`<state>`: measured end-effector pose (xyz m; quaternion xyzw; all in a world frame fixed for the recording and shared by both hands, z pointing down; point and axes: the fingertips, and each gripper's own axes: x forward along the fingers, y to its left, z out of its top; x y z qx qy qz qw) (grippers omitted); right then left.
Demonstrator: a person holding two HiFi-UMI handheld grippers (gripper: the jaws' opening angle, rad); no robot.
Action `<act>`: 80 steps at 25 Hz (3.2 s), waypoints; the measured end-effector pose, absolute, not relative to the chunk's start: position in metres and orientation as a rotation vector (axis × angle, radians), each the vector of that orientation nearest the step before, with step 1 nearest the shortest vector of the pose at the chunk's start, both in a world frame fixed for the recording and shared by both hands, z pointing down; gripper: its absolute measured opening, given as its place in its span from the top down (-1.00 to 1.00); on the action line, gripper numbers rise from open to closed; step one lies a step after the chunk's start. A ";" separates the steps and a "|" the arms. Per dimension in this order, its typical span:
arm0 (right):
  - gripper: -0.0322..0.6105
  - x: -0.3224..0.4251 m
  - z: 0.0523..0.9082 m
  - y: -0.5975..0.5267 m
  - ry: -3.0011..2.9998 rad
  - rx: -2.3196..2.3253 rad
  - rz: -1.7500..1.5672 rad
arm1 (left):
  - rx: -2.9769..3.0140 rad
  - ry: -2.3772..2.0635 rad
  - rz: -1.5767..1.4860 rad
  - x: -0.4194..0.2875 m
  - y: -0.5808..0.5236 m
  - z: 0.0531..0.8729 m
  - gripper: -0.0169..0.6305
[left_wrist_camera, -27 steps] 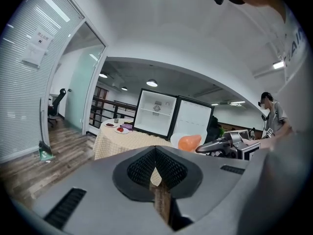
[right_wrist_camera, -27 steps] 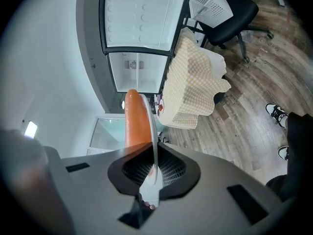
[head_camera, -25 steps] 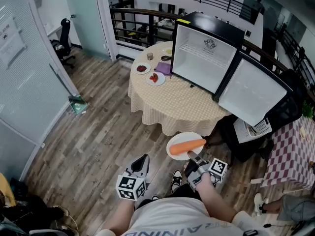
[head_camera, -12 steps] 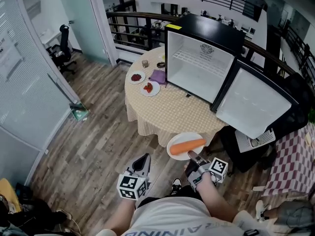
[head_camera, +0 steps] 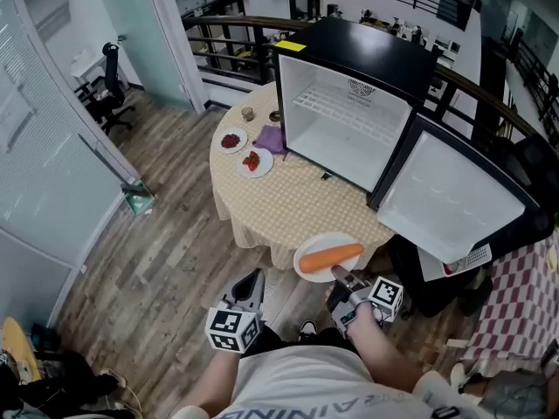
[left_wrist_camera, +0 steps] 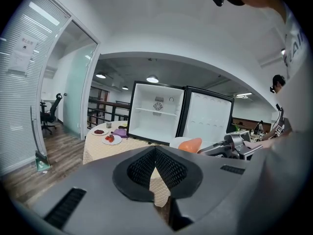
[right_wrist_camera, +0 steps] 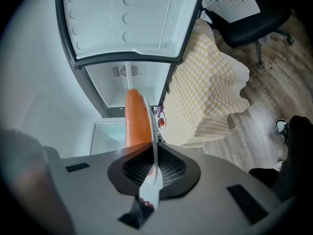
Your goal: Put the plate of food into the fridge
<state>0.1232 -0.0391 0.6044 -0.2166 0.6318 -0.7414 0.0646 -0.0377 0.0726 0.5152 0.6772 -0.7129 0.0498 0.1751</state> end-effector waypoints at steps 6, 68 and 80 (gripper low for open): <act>0.79 0.117 0.608 -0.058 1.900 -0.644 -2.263 | 1.919 -2.021 0.153 -0.041 0.048 0.513 0.92; 0.79 0.017 0.628 -0.245 1.420 -1.058 -1.995 | 2.366 -1.414 0.313 -0.148 -0.216 0.536 0.92; 0.78 0.021 0.658 -0.329 1.181 -1.204 -1.833 | 2.358 -1.398 0.342 -0.179 -0.222 0.538 0.92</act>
